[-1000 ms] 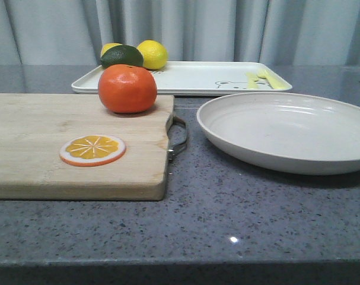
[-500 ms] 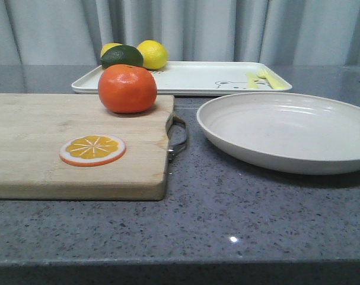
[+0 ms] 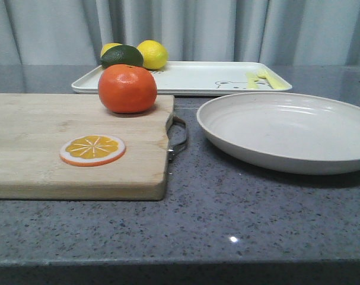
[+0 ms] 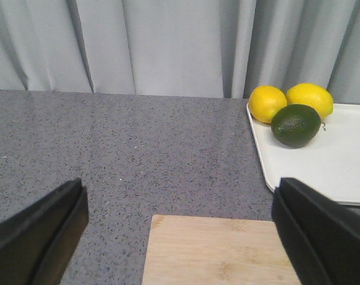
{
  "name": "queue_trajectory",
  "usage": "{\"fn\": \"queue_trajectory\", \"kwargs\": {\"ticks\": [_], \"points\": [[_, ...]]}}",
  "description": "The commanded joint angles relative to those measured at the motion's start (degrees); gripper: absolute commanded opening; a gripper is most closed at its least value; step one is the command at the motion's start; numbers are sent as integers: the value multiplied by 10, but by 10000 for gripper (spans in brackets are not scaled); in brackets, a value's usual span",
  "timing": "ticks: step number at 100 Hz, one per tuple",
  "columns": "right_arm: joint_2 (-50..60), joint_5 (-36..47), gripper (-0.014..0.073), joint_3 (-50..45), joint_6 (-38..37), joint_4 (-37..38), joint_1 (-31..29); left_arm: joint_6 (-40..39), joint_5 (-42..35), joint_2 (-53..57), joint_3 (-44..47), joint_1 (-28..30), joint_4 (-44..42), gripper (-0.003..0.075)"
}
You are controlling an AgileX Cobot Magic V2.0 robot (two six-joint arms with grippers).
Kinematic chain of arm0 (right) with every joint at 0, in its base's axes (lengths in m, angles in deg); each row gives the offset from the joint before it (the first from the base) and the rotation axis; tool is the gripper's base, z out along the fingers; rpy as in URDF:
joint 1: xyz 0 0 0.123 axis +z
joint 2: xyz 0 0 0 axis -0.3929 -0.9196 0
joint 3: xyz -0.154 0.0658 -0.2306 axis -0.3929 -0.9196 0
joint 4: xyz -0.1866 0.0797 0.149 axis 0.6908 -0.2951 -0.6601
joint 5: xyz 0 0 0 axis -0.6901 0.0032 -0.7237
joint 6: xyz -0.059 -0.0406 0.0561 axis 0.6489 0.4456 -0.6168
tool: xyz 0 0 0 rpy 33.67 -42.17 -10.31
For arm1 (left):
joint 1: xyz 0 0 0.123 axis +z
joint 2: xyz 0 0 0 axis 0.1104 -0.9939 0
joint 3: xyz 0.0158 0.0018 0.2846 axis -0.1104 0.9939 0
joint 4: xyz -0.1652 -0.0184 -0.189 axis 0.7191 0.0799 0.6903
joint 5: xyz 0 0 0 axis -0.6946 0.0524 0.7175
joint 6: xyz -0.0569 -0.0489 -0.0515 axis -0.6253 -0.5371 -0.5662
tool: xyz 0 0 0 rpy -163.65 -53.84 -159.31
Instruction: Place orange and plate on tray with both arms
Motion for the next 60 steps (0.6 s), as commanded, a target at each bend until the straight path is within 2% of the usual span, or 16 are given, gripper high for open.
{"fn": "queue_trajectory", "kwargs": {"ticks": [1, 28, 60], "points": [[-8, 43, -67, 20, -2, 2, 1, -5, -25, -29, -49, -23, 5, 622], [-8, 42, -67, 20, -2, 2, 1, 11, 28, -149, -155, -143, 5, 620], [-8, 42, -67, 20, -2, 2, 1, 11, 151, -311, -302, -251, 31, 620]]}}
